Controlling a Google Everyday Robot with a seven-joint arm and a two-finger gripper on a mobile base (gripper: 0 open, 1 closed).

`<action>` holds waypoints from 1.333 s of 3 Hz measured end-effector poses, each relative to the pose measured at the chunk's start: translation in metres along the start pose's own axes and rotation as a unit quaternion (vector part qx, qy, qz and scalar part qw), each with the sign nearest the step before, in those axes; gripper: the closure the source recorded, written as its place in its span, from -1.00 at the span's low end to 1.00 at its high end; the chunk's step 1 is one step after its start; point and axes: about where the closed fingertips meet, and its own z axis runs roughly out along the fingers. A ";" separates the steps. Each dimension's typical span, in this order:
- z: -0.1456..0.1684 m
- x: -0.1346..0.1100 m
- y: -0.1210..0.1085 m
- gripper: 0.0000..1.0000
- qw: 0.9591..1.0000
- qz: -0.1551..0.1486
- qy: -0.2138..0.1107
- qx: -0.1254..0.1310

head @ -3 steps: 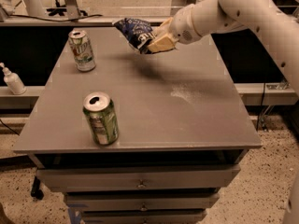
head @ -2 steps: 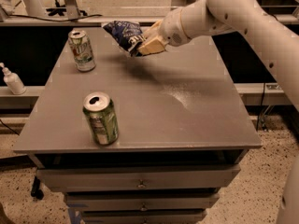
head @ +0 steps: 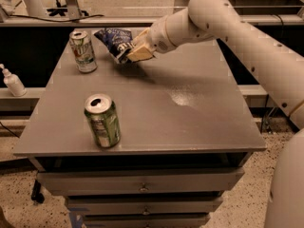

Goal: Move blue chip bag near 7up can

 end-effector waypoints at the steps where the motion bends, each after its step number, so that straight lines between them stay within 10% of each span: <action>1: 0.022 -0.001 0.002 1.00 1.000 0.005 0.002 -0.003; 2: 0.036 -0.001 0.007 1.00 1.000 0.014 0.001 -0.006; 4: 0.048 -0.003 0.022 0.20 1.000 0.024 -0.003 -0.019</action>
Offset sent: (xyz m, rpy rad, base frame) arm 0.0069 0.0386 -0.0272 0.0157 0.0450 -0.0152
